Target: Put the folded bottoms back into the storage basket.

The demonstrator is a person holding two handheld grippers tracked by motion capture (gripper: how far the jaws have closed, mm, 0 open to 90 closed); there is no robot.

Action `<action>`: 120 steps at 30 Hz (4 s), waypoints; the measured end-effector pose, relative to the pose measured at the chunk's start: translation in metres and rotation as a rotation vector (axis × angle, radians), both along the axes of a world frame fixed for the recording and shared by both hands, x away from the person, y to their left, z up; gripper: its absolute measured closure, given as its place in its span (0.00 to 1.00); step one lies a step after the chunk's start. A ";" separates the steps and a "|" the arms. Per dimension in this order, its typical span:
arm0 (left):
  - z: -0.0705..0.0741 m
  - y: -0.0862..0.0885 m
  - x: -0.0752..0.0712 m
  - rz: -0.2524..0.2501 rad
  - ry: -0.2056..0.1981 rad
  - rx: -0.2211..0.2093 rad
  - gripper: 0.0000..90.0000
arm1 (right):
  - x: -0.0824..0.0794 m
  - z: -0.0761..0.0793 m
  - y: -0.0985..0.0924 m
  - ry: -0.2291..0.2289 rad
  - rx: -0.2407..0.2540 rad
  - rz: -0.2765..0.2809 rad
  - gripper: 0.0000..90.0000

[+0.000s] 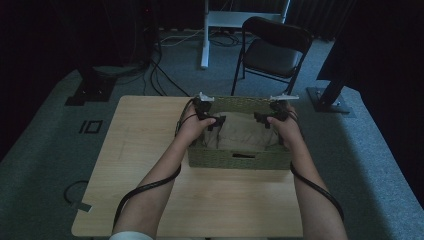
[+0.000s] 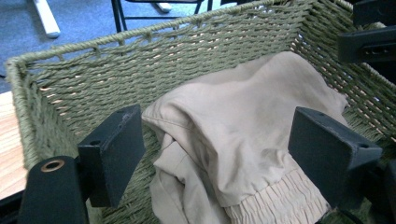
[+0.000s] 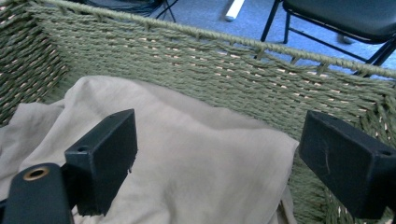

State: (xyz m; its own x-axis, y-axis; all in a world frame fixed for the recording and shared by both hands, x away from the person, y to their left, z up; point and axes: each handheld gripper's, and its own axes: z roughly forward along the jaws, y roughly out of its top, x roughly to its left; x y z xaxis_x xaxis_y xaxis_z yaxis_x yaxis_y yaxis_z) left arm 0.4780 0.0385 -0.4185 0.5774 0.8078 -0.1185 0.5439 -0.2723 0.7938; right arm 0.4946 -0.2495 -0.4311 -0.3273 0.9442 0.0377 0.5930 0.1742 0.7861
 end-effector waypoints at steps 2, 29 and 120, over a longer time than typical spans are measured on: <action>0.003 0.002 -0.003 0.002 -0.006 -0.008 0.22 | -0.004 0.002 -0.002 0.010 -0.016 0.020 0.12; 0.018 0.025 -0.052 -0.018 -0.031 -0.028 0.21 | -0.061 0.026 -0.007 -0.055 0.024 0.088 0.12; -0.121 0.121 -0.174 0.161 0.041 0.205 0.21 | -0.209 -0.123 -0.062 0.051 -0.009 -0.098 0.14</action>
